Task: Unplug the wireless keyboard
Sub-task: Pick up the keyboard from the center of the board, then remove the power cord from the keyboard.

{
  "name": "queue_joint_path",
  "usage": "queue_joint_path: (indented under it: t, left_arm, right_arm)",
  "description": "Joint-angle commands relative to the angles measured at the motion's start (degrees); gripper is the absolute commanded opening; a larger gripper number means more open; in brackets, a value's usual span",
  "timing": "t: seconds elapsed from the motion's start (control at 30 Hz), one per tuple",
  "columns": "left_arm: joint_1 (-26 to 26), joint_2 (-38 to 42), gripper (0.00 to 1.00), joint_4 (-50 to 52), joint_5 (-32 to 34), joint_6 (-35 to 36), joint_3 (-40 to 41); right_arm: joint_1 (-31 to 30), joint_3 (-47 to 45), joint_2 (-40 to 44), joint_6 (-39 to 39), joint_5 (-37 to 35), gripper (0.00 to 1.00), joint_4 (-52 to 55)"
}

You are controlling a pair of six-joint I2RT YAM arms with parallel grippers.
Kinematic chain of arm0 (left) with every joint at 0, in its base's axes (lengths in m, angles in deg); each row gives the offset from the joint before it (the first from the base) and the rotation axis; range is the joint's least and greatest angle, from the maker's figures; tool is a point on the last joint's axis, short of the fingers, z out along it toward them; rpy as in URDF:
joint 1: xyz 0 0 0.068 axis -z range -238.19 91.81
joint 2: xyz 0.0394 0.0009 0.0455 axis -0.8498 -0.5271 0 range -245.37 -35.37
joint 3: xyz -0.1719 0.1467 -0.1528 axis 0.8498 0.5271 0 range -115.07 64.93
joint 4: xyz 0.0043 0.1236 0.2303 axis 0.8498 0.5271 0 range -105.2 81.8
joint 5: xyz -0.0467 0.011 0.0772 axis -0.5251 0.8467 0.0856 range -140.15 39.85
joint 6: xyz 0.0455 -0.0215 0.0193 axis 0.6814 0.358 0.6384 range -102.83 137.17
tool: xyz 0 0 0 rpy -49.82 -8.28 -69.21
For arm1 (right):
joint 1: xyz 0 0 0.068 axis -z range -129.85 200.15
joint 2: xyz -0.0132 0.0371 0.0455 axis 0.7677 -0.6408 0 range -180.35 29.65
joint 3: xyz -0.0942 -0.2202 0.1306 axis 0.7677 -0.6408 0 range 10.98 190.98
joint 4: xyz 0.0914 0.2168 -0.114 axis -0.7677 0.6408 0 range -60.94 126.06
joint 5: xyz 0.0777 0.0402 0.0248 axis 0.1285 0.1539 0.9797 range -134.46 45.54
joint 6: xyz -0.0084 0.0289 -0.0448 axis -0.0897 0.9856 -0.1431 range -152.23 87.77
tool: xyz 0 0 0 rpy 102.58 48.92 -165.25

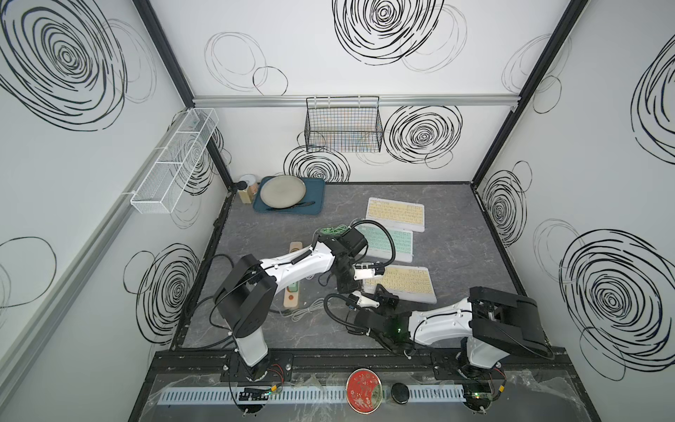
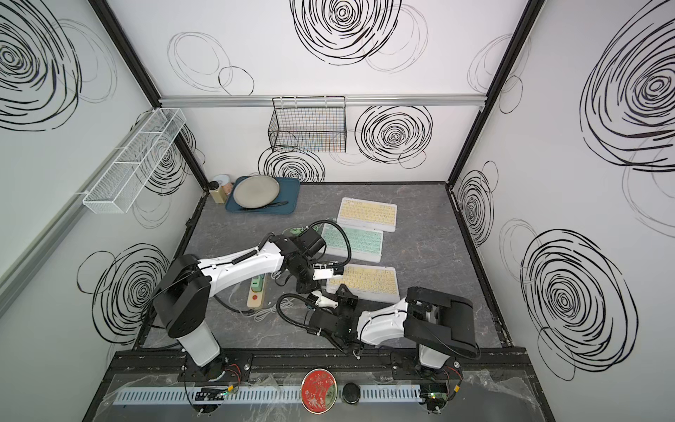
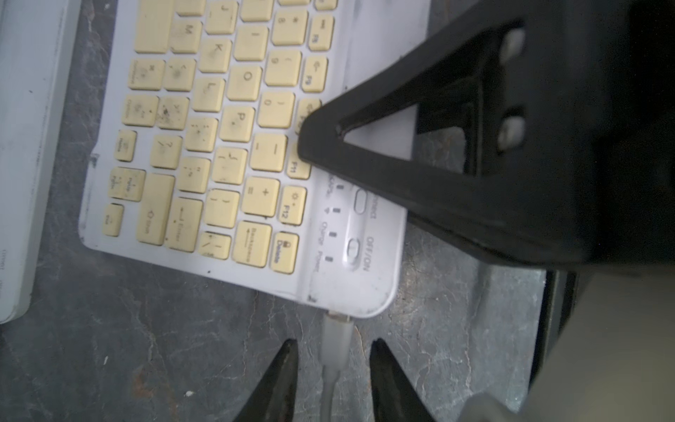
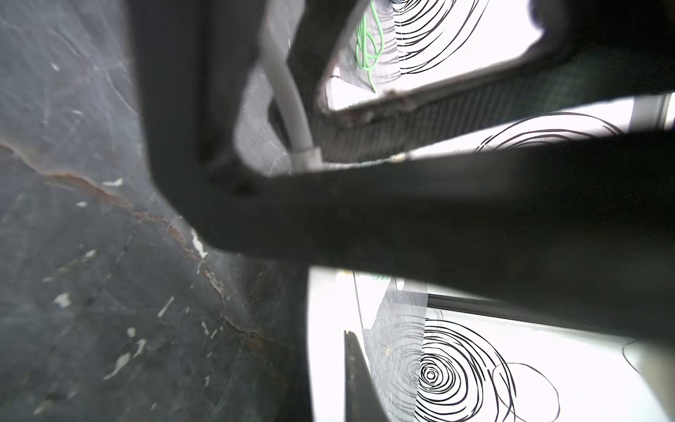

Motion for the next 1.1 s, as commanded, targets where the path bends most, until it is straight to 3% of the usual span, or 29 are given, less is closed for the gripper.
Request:
queue_joint_path:
  t: [0.0,0.23,0.4,1.07]
  left_arm:
    - [1.1,-1.7,0.34,2.5,-2.3,0.4,-1.6]
    - [1.6,-2.5,0.20,3.5,-1.9,0.7,-3.0]
    - [1.7,-2.6,0.00,3.7,-1.8,1.7,-2.8]
    - [-0.4,4.0,0.00,0.4,1.9,4.1,4.7]
  right_arm:
    - [0.0,1.3,-0.7,4.2,2.2,0.02,-1.6]
    - [-0.1,1.5,-1.4,4.2,1.7,0.01,-1.4]
    - [-0.1,1.5,-1.4,4.3,1.1,0.00,-1.3]
    - [-0.2,2.9,-2.6,6.1,2.2,0.00,3.2]
